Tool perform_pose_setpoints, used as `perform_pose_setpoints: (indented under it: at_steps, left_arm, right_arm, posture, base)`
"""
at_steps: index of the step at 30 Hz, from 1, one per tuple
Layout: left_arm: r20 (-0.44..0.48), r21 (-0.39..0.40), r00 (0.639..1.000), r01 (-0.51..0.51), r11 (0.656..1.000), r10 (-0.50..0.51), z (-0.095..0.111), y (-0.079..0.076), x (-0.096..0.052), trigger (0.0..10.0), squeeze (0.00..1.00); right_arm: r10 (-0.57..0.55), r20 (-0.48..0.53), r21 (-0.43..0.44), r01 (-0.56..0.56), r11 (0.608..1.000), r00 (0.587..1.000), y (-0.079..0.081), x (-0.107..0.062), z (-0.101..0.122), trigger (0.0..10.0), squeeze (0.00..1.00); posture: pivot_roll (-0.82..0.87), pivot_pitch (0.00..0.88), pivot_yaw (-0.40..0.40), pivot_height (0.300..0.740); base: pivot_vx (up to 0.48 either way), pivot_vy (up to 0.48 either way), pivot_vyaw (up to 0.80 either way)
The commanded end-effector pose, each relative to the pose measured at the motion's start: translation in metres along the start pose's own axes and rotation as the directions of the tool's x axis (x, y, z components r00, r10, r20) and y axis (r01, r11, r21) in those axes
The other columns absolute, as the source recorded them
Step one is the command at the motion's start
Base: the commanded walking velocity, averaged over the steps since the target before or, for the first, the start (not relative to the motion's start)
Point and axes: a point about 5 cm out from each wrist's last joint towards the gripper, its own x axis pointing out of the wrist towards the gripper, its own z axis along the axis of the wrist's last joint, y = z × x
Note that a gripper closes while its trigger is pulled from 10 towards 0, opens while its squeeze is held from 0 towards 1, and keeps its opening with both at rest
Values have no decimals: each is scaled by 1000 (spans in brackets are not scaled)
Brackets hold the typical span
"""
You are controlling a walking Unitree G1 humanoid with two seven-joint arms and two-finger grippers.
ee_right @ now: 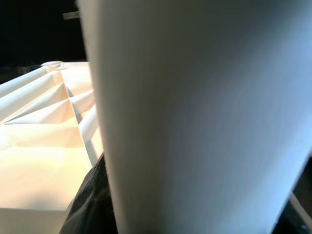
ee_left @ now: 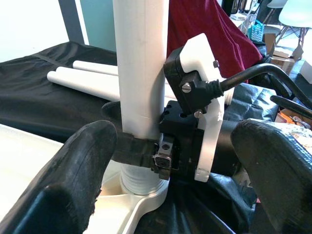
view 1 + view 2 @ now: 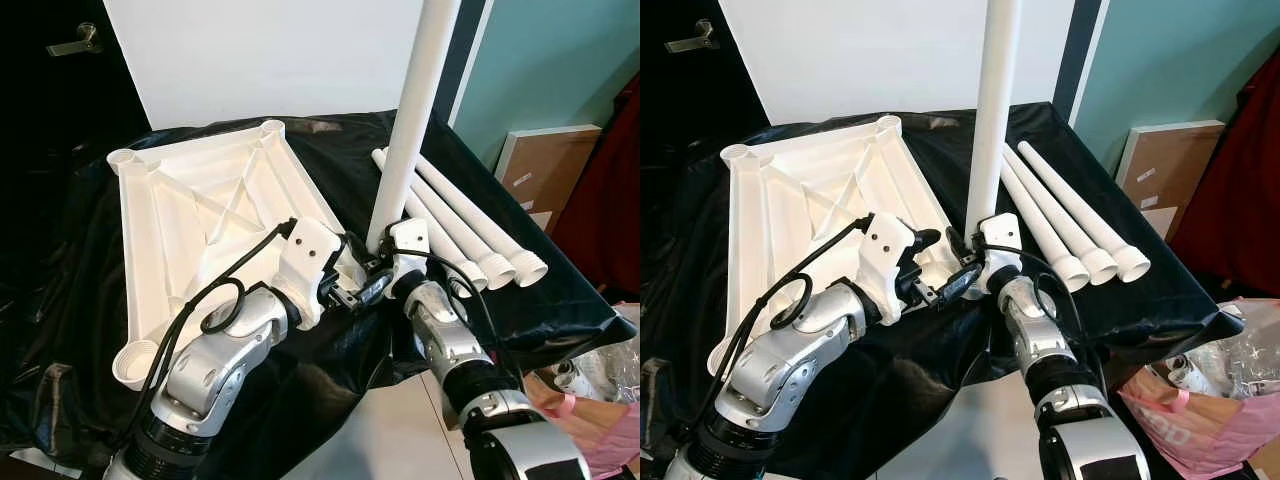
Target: Building children table
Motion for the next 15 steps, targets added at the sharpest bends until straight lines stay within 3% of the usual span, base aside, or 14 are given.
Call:
perform_pose_setpoints:
  at_steps: [1,6,7,12,15]
  left_arm:
    - [-2,0,1000,3,1000,-3,1,0,-3,10000,0]
    - [0,-2,1000,2,1000,-2,1,0,-2,10000,0]
    - [1,-3,1000,1,1000,-1,1,0,-2,10000,0]
    - [2,-5,1000,-4,1000,4,1,0,-2,10000,0]
    - [3,-9,1000,-8,1000,8,1,0,-2,10000,0]
  right_arm:
    - [-186,-146,40,194,980,972,-7,-22,-37,10000,0]
    - [-348,-107,21,352,936,931,-8,-24,-34,10000,0]
    - [-392,-108,50,398,916,914,-1,-22,-33,10000,0]
    - [-332,-114,72,341,937,936,13,-17,-32,10000,0]
    - [-335,-99,61,341,938,937,13,-17,-30,10000,0]
  posture:
    - [39,59,-28,740]
    - [39,58,-28,740]
    - [43,59,-32,740]
    - [46,60,-37,740]
    - [47,59,-39,740]
  base:
    - [0,0,0]
    - [0,0,0]
    - [0,0,0]
    - [0,0,0]
    - [0,0,0]
